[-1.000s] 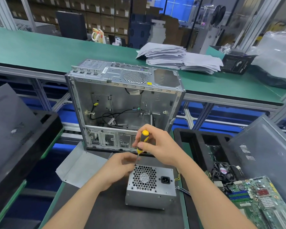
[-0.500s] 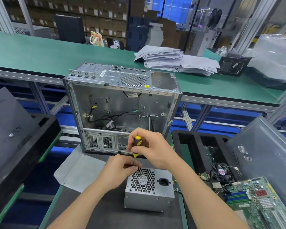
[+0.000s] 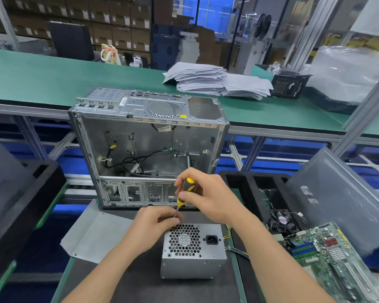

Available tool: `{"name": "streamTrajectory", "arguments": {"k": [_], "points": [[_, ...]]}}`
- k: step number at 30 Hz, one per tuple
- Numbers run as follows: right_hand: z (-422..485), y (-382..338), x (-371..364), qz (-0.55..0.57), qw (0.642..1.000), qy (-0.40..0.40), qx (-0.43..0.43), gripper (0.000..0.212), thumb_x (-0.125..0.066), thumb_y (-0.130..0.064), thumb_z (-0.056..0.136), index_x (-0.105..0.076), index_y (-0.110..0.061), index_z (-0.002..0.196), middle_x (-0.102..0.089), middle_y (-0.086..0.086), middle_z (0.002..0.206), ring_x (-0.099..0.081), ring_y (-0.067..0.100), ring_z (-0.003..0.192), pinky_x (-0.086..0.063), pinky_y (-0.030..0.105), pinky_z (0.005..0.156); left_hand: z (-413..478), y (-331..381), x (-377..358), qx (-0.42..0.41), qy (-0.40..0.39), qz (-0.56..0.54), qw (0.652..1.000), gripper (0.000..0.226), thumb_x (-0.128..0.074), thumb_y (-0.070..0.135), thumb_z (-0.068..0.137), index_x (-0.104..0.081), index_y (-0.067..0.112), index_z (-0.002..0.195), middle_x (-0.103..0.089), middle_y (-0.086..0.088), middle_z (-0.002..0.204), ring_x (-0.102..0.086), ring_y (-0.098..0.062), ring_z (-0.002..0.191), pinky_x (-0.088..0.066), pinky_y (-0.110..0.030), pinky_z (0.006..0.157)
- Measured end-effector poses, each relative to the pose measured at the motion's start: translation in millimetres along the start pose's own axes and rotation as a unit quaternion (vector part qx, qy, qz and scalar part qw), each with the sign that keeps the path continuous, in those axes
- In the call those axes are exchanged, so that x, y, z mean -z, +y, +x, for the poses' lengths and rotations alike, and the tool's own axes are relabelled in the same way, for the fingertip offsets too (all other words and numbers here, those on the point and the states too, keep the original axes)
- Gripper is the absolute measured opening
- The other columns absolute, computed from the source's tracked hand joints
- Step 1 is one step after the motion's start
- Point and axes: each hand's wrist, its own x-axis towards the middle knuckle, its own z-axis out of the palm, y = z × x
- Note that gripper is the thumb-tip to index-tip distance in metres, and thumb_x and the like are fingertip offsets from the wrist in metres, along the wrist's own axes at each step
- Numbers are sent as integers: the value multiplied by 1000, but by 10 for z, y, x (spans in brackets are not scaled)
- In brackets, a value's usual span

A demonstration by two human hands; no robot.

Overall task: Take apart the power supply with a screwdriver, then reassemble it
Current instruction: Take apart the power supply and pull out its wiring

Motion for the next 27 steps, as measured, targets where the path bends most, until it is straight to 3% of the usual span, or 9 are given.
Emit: {"name": "streamTrajectory", "arguments": {"k": [3, 8, 11, 15, 18, 19, 22, 24, 27], "points": [[-84, -13, 52, 42, 996, 81, -23, 13, -75, -25, 94, -65, -32, 99, -75, -2, 92, -75, 20, 82, -61, 49, 78, 65, 93, 9, -8, 31, -38, 999, 17, -74, 22, 96, -79, 38, 99, -77, 22, 96, -72, 1, 94, -56, -17, 83], [-333, 305, 131, 116, 964, 182, -151, 19, -80, -14, 90, -62, -13, 85, -78, 6, 88, -79, 27, 74, -65, 53, 72, 282, 293, -96, 58, 109, -50, 991, 18, -73, 30, 95, -65, 37, 109, -75, 14, 93, -68, 4, 80, -49, -19, 69], [-581, 637, 138, 178, 930, 224, -230, 28, -81, -7, 85, -55, -9, 73, -78, 13, 91, -79, 34, 79, -65, 54, 77, 389, 356, -222, 68, 57, -13, 996, 26, -64, 29, 98, -55, 34, 122, -72, 18, 100, -67, 5, 85, -50, -22, 70], [-938, 1035, -11, 244, 868, 265, -343, 29, -82, -14, 68, -53, -13, 67, -77, 21, 87, -79, 41, 82, -63, 55, 82, 470, 462, -421, 39, -5, 39, 998, 17, -61, 24, 100, -62, 35, 113, -70, 17, 100, -66, 2, 83, -50, -11, 66], [-1185, 1264, -209, 236, 837, 239, -432, 31, -80, -11, 56, -60, -5, 79, -77, 19, 78, -75, 28, 69, -57, 34, 59, 519, 545, -576, 26, -23, 69, 997, 17, -61, 20, 99, -66, 36, 104, -70, 17, 97, -65, 3, 85, -46, -5, 59], [-1257, 1335, -279, 228, 832, 225, -453, 33, -78, -8, 52, -63, -5, 82, -76, 17, 75, -71, 26, 64, -54, 34, 54, 529, 571, -618, 25, -24, 79, 996, 17, -61, 20, 99, -67, 36, 103, -70, 19, 97, -65, 4, 87, -45, -4, 60], [-1437, 1490, -514, 269, 804, 200, -491, 31, -76, 1, 54, -64, -3, 82, -70, 25, 74, -71, 40, 67, -59, 55, 64, 548, 635, -725, 26, -17, 97, 995, 17, -62, 20, 99, -70, 35, 103, -70, 20, 97, -63, 7, 90, -41, -4, 67], [-1499, 1499, -622, 277, 794, 181, -510, 29, -77, -1, 54, -64, -4, 81, -72, 21, 73, -71, 37, 64, -58, 47, 61, 538, 676, -791, 32, -8, 110, 993, 18, -61, 20, 99, -71, 34, 103, -71, 19, 96, -63, 6, 90, -40, -3, 70], [-1524, 1506, -635, 191, 826, 118, -517, 31, -77, -19, 51, -69, -14, 80, -77, 7, 76, -72, 26, 66, -55, 35, 56, 497, 748, -892, 42, 10, 127, 991, 19, -61, 19, 99, -73, 33, 101, -72, 19, 92, -64, 5, 88, -40, -3, 69]]}}
